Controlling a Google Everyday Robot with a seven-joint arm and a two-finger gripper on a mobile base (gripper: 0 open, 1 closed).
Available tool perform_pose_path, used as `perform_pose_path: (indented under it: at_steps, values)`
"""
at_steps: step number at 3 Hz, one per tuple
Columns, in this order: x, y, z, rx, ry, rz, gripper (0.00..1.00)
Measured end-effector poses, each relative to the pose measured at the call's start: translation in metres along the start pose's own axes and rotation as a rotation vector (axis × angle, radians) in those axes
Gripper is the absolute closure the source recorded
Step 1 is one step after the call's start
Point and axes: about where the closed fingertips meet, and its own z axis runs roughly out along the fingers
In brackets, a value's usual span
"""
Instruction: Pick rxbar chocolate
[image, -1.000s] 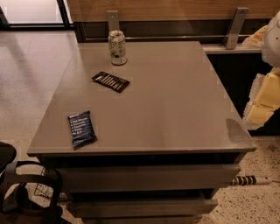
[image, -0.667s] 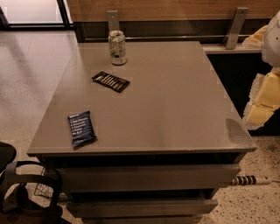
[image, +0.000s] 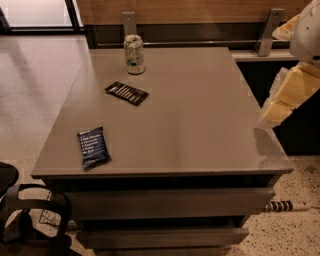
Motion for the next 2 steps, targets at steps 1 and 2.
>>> perform_pose_path:
  at_steps: [1, 2]
  values:
    - [-0.018, -0.016, 0.015, 0.062, -0.149, 0.073, 0.0]
    - [-0.036, -0.022, 0.044, 0.072, -0.322, 0.139, 0.0]
